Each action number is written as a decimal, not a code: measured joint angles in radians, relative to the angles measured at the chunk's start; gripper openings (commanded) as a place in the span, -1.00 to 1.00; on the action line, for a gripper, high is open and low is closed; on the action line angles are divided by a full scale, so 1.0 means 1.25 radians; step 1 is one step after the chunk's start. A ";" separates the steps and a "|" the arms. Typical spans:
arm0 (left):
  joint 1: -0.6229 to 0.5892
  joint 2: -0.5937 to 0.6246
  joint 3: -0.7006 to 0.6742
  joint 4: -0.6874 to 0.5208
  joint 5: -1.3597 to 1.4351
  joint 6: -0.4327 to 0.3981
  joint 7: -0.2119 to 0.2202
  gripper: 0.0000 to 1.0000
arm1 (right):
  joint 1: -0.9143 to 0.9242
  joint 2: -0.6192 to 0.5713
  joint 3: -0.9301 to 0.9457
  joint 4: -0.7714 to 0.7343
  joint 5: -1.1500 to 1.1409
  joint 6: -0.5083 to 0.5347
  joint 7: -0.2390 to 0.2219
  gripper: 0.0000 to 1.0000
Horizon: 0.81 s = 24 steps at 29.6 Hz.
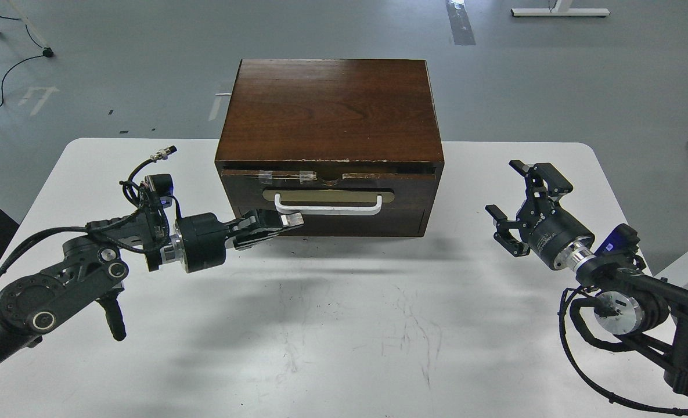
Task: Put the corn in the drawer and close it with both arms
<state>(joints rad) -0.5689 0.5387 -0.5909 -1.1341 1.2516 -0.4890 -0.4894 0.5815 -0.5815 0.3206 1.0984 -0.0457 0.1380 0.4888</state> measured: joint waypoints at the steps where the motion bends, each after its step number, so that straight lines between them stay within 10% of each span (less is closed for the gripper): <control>1: -0.001 0.000 0.000 0.003 0.000 0.000 0.000 -1.00 | 0.000 0.000 0.000 0.000 0.000 0.000 0.000 0.98; 24: -0.021 -0.009 0.014 0.023 -0.029 0.000 0.001 -1.00 | -0.002 -0.001 0.000 0.000 0.000 -0.001 0.000 0.98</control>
<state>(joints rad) -0.5949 0.5270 -0.5737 -1.1053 1.2158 -0.4885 -0.4885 0.5791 -0.5830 0.3207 1.0983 -0.0454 0.1369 0.4885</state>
